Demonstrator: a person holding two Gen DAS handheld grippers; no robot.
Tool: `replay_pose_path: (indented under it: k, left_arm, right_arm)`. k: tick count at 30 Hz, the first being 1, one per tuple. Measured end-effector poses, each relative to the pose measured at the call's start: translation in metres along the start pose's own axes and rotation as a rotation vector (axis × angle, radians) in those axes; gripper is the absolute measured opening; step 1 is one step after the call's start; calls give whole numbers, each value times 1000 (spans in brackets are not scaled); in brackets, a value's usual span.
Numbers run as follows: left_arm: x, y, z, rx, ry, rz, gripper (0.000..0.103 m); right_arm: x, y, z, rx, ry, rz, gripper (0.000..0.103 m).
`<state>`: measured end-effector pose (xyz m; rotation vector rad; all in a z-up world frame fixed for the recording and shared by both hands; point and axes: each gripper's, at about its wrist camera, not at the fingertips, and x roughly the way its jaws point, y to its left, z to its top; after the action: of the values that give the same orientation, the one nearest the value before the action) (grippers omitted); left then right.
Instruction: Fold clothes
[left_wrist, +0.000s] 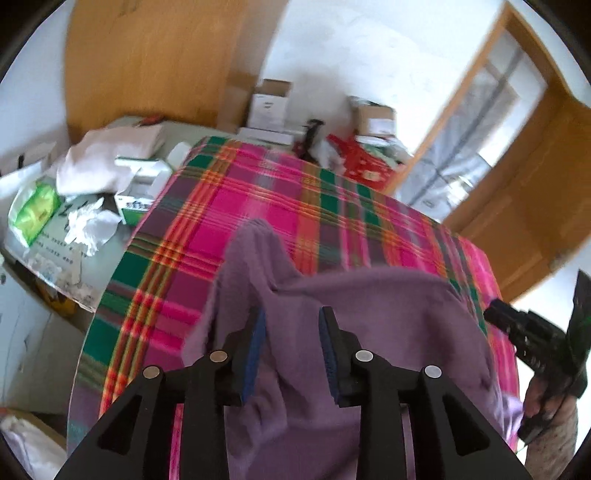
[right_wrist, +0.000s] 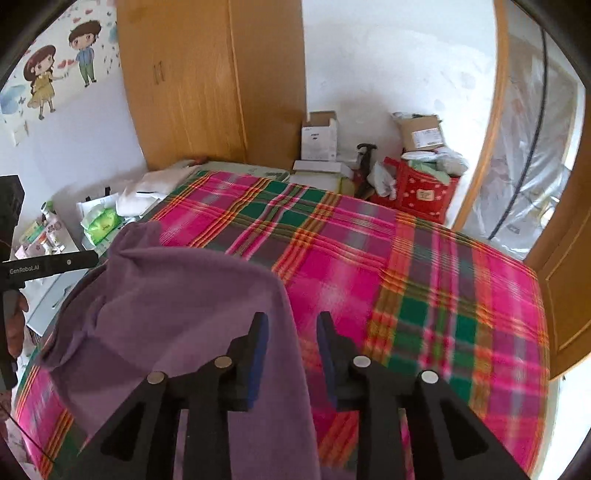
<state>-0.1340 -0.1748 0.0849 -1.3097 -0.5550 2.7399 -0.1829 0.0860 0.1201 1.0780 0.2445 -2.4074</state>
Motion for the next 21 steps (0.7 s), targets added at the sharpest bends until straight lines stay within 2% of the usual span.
replay_pose_path:
  k: [5,9,11,14,18,21]
  left_arm:
    - [-19,-38,-34,68,43,-128,32]
    - [-23,-74,-67,128,94,-218,33]
    - [-25,-95,-84,169,100,-247,33]
    - [-25,-128,-101,252,80,-268,33]
    - [-16,-160,-110,291,90,-295,33]
    - [-11,-174,-115,320,65,-265,33]
  right_arm:
    - [-53,-14,-58,44,-26,17,28]
    - [-77,-20,-108,59,5,-15,28]
    - [-84,-20,-128,73,12,5,28]
    - [-90,-22,-150,102,10,61,34]
    - [-84,-21,-163,115,21,99,34]
    - [-78,-16,-167,99,33,116,34]
